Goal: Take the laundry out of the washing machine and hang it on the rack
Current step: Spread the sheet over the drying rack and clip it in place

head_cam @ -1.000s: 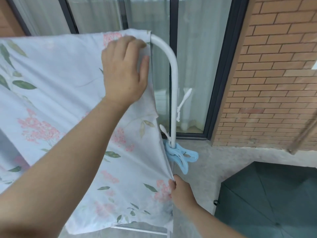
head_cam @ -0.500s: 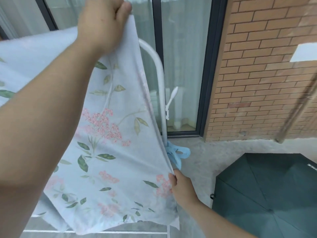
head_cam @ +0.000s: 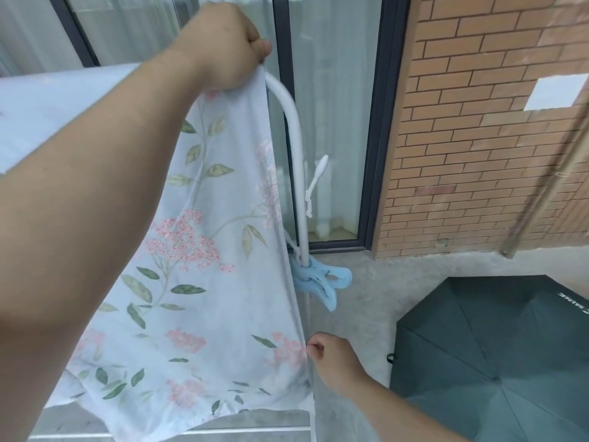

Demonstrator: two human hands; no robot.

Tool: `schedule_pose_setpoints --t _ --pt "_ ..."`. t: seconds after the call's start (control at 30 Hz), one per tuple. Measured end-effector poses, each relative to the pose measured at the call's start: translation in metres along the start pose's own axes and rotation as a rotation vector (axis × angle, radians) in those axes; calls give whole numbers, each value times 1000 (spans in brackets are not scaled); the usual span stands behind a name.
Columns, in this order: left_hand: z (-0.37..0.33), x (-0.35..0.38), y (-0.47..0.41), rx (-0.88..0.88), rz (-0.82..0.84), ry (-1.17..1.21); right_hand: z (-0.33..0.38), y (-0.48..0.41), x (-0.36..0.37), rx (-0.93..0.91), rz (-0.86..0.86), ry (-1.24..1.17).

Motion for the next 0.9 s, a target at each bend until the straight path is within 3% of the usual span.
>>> schedule_pose_setpoints --t 0.37,0.67,0.77,0.9 --pt "-34 -5 10 83 -232 -91 35 -17 0 -21 -8 34" --pt "-11 1 18 137 -220 -140 68 -21 -4 -76 -20 48" --pt "-4 0 23 135 -209 -105 113 -13 -27 -182 -139 -25" --pt "3 -4 30 146 -204 60 191 14 -82 -466 -421 -118"
Point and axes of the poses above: each hand's wrist, its own y-axis away from the middle knuckle, its own x-axis out of the palm, z = x × y, the point moved 8 cm from there along -y, towards the middle knuckle, and after that the axes turned 5 degrees about z, right-handed, at the moved point
